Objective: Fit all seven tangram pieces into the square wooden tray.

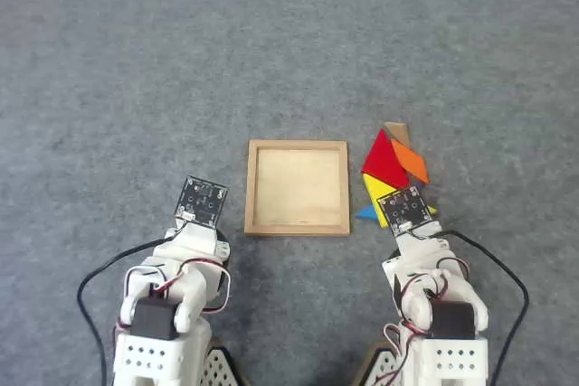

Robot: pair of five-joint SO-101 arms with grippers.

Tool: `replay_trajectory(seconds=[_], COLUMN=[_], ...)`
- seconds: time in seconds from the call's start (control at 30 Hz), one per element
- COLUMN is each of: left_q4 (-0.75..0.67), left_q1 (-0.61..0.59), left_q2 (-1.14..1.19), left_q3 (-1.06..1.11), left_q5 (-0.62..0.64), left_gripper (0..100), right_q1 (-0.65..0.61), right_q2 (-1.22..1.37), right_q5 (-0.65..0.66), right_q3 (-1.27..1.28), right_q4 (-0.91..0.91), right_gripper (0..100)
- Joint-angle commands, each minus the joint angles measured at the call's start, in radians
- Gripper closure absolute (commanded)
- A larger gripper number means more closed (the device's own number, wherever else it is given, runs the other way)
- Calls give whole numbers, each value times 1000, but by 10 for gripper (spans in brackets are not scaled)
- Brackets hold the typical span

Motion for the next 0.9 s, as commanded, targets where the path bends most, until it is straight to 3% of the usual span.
replay_trajectory(seconds=[0.0,0.67,0.87], left_q4=[3,3,3], left_q1=[-3,-3,-3], left_q2=[-18,-18,-18], left_q3=[-10,-10,-10], left_q5=[-3,-3,-3], left_gripper=[981,981,981], right_q1=[10,12,154], right_q2=[-12,-12,-12], right_q5=[-3,11,364], right_q3=[14,12,-52], right_q4=[12,-8,-79], right_gripper=[886,883,886])
